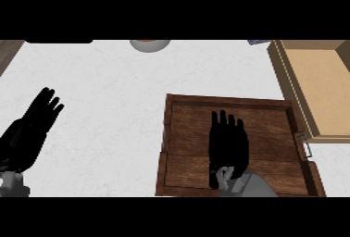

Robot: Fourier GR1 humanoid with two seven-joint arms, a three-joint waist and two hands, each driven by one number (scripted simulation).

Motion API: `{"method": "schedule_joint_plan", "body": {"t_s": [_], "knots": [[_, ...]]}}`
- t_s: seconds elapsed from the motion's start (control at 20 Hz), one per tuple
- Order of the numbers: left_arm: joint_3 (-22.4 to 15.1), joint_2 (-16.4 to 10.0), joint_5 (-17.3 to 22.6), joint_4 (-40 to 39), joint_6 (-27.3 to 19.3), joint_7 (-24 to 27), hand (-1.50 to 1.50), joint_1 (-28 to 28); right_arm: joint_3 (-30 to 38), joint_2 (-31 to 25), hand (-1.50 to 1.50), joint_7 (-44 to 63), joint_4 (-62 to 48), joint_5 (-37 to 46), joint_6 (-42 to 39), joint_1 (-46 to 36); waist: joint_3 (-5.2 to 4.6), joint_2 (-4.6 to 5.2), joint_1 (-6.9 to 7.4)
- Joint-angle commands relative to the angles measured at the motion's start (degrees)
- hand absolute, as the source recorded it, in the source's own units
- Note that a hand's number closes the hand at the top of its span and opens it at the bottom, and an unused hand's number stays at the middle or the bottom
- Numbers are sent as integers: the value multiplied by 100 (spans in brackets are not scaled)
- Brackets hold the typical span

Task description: Pick the bell pepper from the tray and place it in the cardboard box

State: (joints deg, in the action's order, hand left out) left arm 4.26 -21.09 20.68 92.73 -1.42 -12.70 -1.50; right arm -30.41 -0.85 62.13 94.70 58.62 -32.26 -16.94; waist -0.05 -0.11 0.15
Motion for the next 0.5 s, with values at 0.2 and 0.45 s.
{"method": "schedule_joint_plan", "body": {"t_s": [0.2, 0.45], "knots": [[163, 93, -117, -206, 52, -25, 0, -147, 63, 81, 150, 535, -413, 225, 278, -70, 3, 13, -2], [69, 372, -408, -145, 101, 10, 0, -49, 68, 80, 150, -163, -503, 548, 133, -205, 4, 11, 1]]}}
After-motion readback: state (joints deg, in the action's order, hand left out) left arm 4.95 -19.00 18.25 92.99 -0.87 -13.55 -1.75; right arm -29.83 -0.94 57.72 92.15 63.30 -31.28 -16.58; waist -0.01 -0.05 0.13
